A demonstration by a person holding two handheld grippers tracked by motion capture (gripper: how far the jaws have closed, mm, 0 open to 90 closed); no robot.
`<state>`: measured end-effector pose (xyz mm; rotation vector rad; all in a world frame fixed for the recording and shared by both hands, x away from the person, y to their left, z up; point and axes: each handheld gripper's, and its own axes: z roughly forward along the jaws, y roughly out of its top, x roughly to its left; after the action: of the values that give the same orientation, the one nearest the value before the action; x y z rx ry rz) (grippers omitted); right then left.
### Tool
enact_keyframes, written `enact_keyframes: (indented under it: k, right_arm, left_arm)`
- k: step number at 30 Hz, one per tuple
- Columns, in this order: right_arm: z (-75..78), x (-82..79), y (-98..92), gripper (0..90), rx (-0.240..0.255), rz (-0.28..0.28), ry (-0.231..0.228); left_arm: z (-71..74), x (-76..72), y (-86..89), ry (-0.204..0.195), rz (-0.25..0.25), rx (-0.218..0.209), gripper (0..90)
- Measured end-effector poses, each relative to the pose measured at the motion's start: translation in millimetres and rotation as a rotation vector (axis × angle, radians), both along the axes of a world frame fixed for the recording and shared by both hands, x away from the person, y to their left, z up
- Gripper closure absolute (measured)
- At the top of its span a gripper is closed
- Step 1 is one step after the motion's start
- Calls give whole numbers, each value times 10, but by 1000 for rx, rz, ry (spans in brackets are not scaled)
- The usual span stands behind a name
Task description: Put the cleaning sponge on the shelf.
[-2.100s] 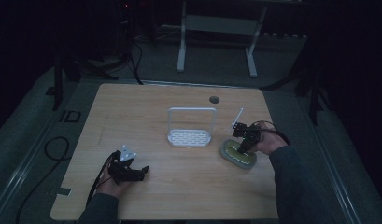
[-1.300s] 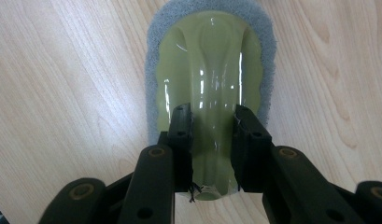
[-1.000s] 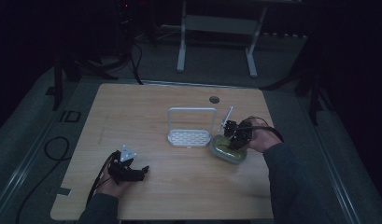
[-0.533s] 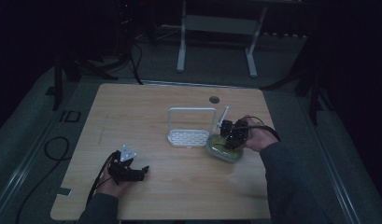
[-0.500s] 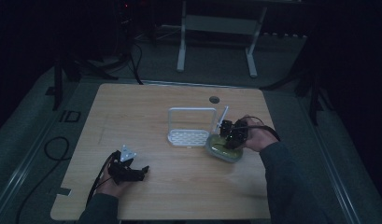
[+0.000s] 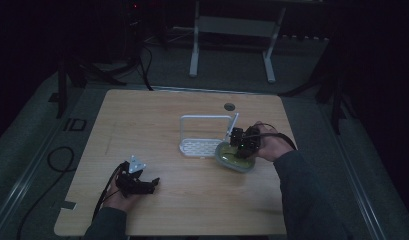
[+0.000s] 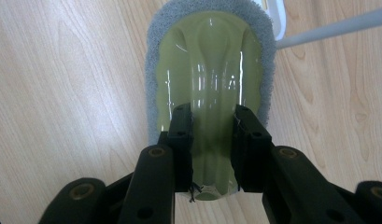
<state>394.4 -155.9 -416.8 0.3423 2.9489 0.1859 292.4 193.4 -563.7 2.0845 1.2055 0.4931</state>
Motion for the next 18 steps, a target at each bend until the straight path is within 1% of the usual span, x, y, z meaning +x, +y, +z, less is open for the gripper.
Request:
enact_keyframes:
  k: [5,7,18]
  right_arm:
    - [21,-10,58,717,4,13,-6]
    - [33,-13,88,717,10,22,-2]
    - [88,-24,245,717,16,50,-21]
  left_arm:
    - [0,0,0,0,0,0,115]
    - [0,0,0,0,0,0,115]
    - [1,0,1,1,0,1,115]
